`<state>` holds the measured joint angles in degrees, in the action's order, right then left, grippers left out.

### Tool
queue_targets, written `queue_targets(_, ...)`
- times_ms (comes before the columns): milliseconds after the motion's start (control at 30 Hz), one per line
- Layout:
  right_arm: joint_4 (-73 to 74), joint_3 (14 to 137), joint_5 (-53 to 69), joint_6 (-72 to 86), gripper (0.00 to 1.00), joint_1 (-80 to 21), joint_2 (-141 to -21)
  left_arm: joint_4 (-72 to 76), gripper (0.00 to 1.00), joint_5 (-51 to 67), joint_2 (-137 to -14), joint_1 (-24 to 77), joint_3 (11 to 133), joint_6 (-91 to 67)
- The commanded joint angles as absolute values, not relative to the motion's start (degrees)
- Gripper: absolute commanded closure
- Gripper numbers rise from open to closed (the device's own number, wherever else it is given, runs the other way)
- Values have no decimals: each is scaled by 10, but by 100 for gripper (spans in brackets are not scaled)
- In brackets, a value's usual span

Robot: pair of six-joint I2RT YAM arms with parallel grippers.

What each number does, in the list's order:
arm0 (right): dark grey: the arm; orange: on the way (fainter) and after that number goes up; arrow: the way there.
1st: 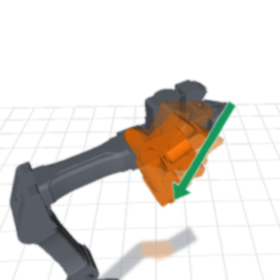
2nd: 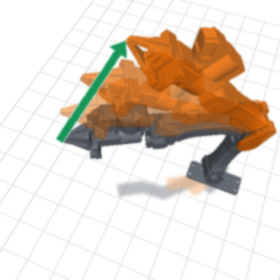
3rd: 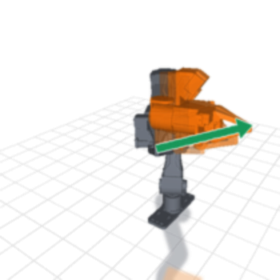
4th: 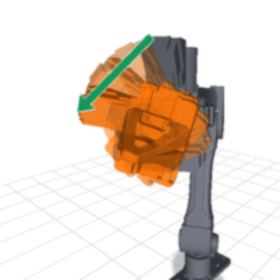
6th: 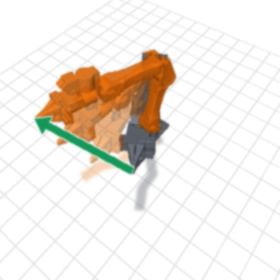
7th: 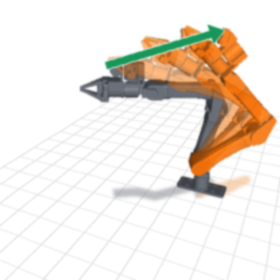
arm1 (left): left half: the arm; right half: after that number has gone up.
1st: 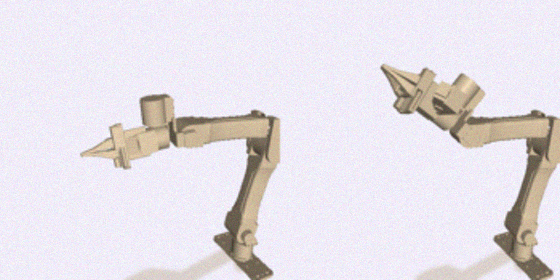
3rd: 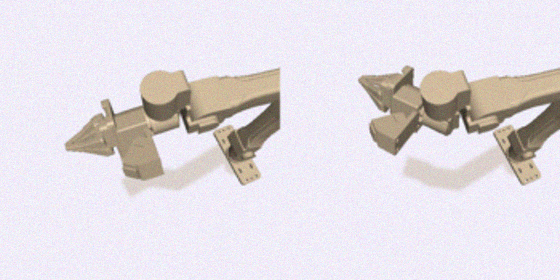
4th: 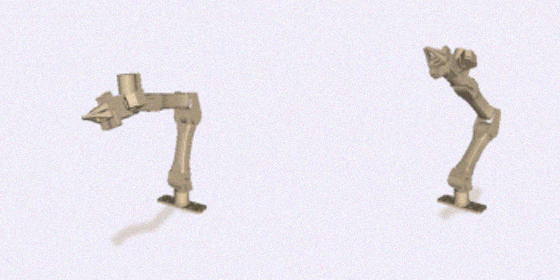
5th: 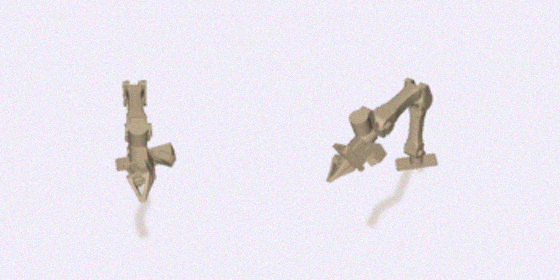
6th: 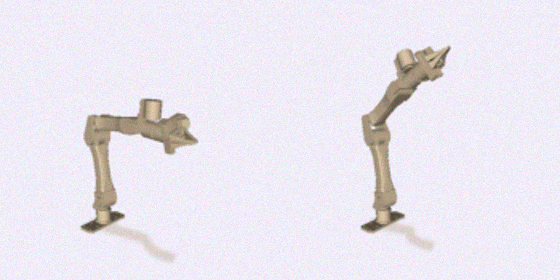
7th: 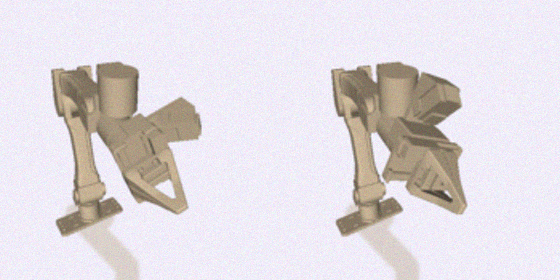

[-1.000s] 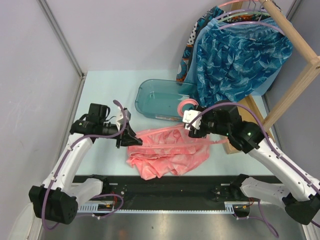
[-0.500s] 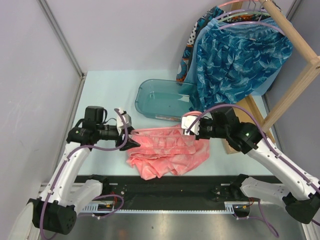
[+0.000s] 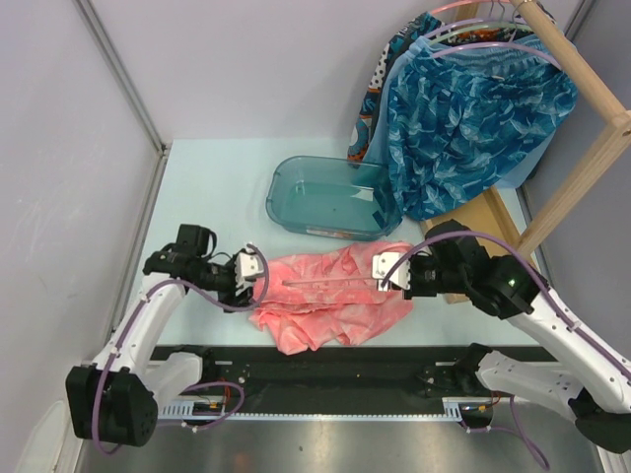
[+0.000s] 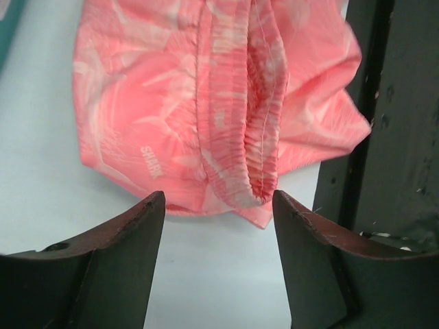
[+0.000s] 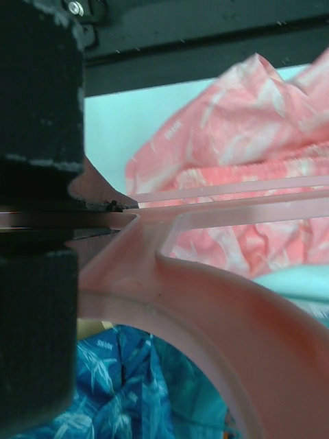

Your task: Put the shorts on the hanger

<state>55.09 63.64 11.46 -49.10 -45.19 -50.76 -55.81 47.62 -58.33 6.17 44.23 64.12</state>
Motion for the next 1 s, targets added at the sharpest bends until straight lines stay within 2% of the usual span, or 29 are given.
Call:
queue_targets(0, 592, 645, 87, -466, 100, -483, -510, -529, 33, 431, -552, 95, 410, 704)
queue_targets(233, 576, 632, 48, -476, 100, -523, -529, -521, 41, 403, -526, 145, 369, 722)
queue_targets(333, 556, 621, 19, -492, 100, -547, -548, -505, 49, 395, -523, 150, 350, 722)
queue_targets(467, 527, 613, -28, -504, 100, -580, -572, -473, 67, 391, -520, 163, 342, 698)
queue_targets(567, 526, 613, -47, -507, 100, -598, -587, -495, 75, 399, -518, 168, 351, 711)
queue_targets(800, 504, 613, -69, -502, 100, -610, -612, -511, 78, 400, -487, 168, 350, 709)
queue_targets(967, 497, 613, -82, -498, 100, -611, -623, -522, 83, 393, -481, 169, 350, 719)
